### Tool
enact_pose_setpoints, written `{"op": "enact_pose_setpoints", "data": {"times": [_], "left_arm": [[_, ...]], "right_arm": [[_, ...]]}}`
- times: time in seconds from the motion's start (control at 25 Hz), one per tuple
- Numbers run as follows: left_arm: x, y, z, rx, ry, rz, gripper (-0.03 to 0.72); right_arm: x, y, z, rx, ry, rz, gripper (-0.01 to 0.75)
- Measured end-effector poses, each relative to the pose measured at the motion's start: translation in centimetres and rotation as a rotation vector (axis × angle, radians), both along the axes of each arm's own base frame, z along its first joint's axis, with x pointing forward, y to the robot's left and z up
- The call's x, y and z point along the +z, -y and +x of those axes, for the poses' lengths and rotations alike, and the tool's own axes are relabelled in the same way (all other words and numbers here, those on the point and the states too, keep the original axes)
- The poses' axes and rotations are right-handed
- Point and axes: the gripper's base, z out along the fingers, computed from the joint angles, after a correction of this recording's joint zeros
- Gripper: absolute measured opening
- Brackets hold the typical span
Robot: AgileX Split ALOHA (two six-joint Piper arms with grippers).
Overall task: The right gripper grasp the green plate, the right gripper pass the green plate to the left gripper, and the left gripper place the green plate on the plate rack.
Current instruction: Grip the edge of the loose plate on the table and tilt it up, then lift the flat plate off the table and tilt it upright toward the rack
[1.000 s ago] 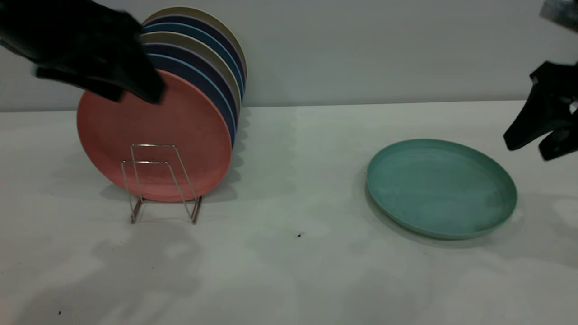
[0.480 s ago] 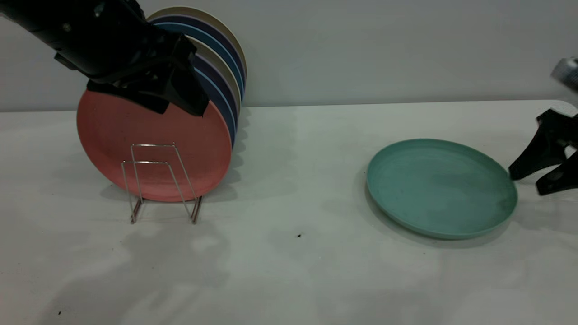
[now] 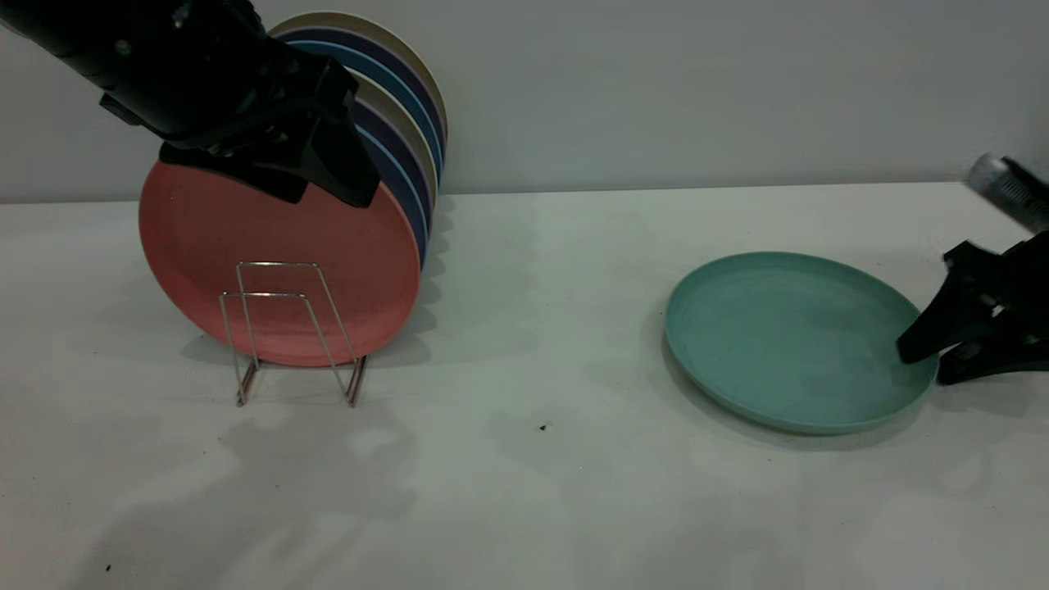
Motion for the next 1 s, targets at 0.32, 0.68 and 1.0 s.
{"op": "enact_pose_setpoints", "data": {"times": [0.32,0.68,1.0], "left_arm": [[0.0,0.0,0.0,0.007,-0.003,-0.007,0.528],[-1.9,1.4,0.2,0.069,-0.106,-0.094,0.528],[-5.0,3.3,0.2,0.079,-0.181,-0.098,0.528]], "right_arm": [[-0.2,-2.3,0.8,0.028,0.041,-0.063,0.203],[0.0,-5.0,0.7,0.190,0.094,-0.024,0.012],[2.7,-8.9,0.7,0.326,0.153,0.061,0.013]]}}
